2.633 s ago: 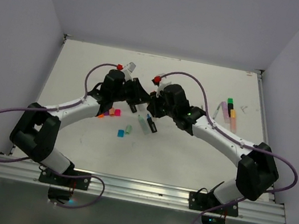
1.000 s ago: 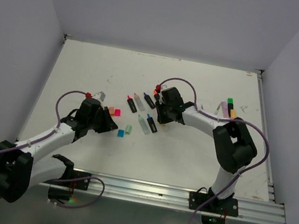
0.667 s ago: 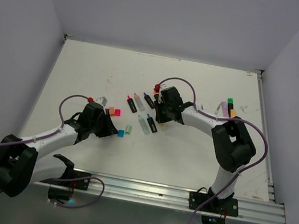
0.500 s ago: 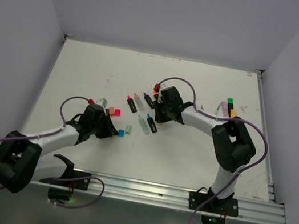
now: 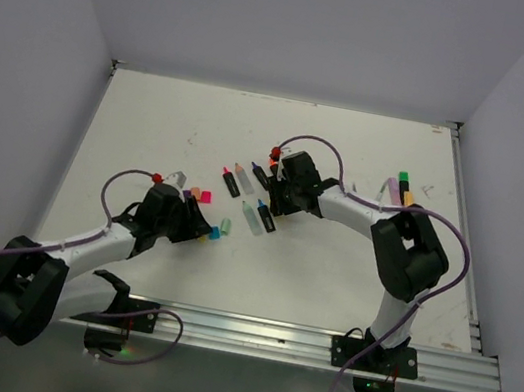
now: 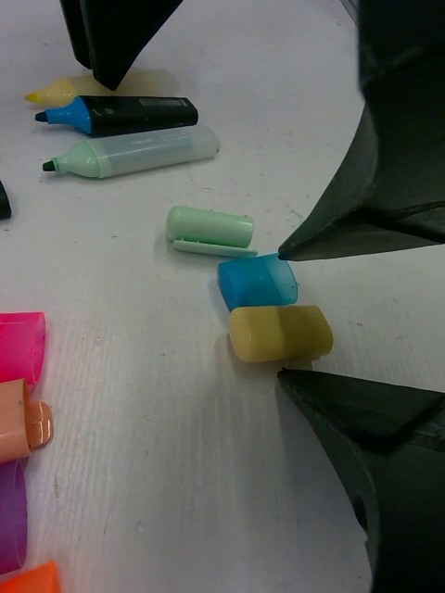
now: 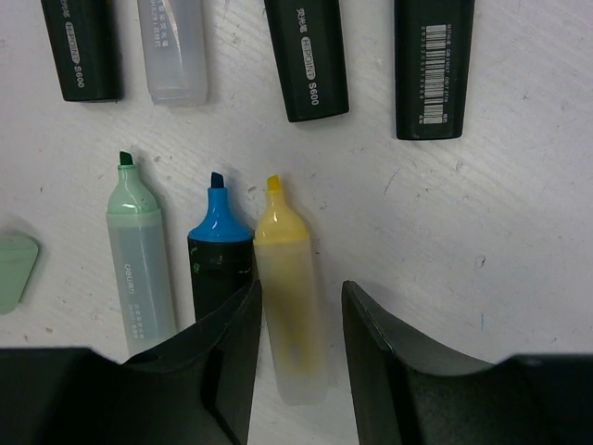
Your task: Open the pen caps
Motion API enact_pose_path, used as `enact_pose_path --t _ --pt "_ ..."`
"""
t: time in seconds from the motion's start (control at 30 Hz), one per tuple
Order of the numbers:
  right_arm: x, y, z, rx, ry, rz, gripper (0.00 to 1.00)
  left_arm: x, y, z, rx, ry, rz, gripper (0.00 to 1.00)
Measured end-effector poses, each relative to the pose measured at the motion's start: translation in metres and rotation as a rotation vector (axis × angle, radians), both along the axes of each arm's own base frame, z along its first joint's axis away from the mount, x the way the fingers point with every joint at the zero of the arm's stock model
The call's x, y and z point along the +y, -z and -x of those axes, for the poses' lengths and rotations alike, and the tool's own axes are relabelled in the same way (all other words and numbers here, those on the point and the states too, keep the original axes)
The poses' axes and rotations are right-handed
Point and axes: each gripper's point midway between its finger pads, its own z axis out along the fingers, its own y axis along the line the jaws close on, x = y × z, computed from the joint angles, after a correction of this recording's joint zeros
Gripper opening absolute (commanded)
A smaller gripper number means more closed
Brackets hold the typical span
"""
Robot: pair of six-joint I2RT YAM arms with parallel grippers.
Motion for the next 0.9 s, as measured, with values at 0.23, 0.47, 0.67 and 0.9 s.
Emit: enact_pose_path --t 0.23,0.47,0.67,0.9 --pt "-0.003 -0.014 -0.001 -0.022 0.018 -0.005 0.53 0.004 -0.008 0.006 -0.016 -0.012 0.003 0.65" --pt "-0.055 -0.08 -0.039 -0.137 0.189 -0.024 0.53 0.016 -0.037 0.006 -0.095 -0.046 -0.019 0.69" --pt "-0.226 -0.11 -0.094 -0.198 0.621 0.037 0.52 0.006 -0.094 -0.023 -0.237 -0.027 0.006 0.69" --pt "-0.324 -0.096 -0.074 -0.128 0.858 0.172 0.52 -0.014 -0.102 -0.039 -0.259 0.05 0.034 0.68"
